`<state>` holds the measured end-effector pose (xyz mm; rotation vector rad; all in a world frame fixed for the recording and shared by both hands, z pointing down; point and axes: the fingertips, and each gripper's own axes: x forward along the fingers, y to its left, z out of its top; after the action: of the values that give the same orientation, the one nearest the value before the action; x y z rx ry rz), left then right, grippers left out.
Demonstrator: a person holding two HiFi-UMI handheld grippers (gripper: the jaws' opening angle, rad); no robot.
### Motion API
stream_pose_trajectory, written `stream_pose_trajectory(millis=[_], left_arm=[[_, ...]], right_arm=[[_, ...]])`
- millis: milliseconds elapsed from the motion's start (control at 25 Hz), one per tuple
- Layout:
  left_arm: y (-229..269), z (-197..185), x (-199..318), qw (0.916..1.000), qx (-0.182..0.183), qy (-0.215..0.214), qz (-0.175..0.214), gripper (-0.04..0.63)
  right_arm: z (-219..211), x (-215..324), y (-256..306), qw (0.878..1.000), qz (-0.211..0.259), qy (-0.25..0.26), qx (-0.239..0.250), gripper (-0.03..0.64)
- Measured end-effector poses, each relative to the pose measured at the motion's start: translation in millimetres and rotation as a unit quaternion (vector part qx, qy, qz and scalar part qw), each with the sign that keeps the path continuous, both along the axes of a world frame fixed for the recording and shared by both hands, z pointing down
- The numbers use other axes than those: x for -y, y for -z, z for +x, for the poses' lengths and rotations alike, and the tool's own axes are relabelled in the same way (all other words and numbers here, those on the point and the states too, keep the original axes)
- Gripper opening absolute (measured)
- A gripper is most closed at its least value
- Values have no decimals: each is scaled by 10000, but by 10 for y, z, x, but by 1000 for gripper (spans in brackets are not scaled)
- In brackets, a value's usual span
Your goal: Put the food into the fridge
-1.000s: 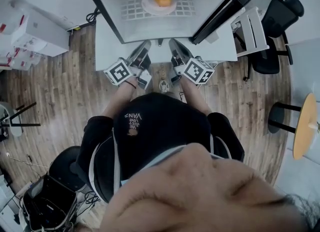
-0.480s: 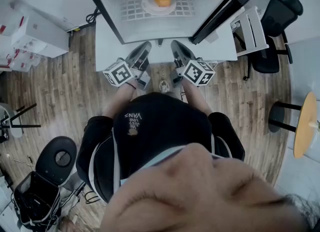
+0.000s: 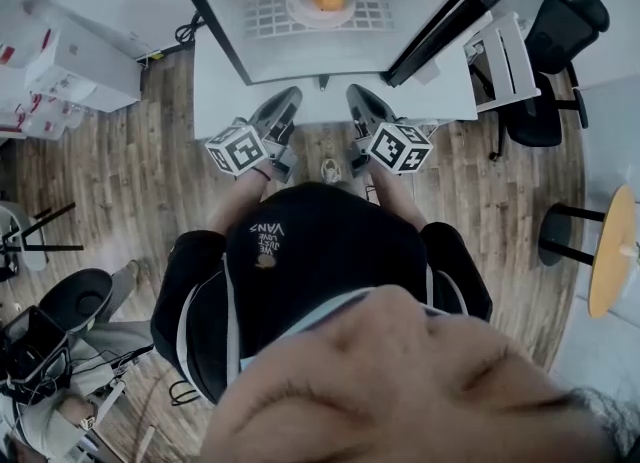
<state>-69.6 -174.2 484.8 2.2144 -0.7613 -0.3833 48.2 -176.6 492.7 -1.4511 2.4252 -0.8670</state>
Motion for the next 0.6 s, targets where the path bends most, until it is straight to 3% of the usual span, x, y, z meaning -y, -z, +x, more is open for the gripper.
stream_pose_trajectory(millis=[600], left_arm=[[-118,5,-109,9996,213,-166,-59,23]], right_arm=[[4,-78,-78,9997,-94,-3,-226,12]])
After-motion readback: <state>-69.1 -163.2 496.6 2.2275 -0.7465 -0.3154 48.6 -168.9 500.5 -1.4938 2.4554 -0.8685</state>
